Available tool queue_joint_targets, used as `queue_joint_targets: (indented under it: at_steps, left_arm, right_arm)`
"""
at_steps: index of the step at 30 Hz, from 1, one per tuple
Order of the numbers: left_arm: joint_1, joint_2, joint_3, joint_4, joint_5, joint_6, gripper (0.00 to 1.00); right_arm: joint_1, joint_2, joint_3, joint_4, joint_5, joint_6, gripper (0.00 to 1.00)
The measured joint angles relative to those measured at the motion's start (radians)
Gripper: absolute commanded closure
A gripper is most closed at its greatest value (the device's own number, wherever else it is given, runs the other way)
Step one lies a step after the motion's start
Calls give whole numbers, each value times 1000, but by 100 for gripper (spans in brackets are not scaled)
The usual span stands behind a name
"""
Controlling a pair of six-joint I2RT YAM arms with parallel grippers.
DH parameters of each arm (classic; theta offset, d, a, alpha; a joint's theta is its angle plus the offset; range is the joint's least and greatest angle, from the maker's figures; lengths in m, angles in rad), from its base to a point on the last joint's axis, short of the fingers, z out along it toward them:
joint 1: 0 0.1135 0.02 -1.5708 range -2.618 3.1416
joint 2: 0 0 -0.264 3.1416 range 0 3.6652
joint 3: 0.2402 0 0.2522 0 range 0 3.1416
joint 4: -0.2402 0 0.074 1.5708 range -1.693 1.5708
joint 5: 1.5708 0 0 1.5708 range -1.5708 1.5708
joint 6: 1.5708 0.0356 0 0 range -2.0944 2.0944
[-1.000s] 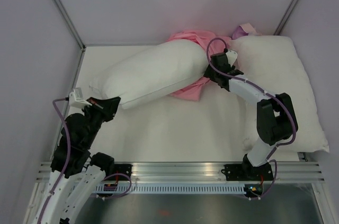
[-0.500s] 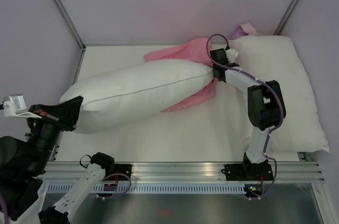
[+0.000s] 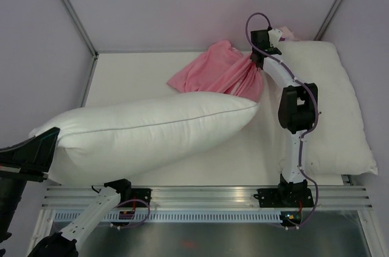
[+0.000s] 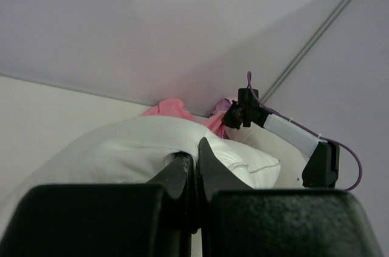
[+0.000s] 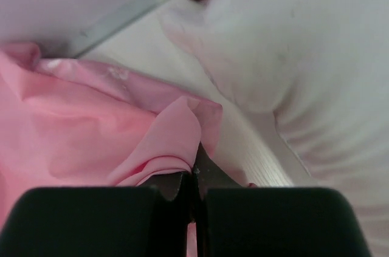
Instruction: Remove the pillowcase from the pillow
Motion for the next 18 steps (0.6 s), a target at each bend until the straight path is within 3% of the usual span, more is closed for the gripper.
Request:
queue_joint_targets:
  at_steps: [6, 11, 14, 18]
  left_arm:
    - [-2, 59, 106, -14, -5, 32, 98]
    - [-18, 95, 135, -14, -45, 69, 98]
    - [-19, 92, 57, 55, -53, 71, 98]
    - [-19, 47, -288, 266, -22, 68, 98]
  right_arm:
    - [-11, 59, 217, -13, 63, -77, 100]
    - [-52, 12, 235, 25, 99, -116, 100]
    - [-77, -50, 195, 43, 71, -150, 98]
    - [-83, -151, 108, 66, -76, -168, 95]
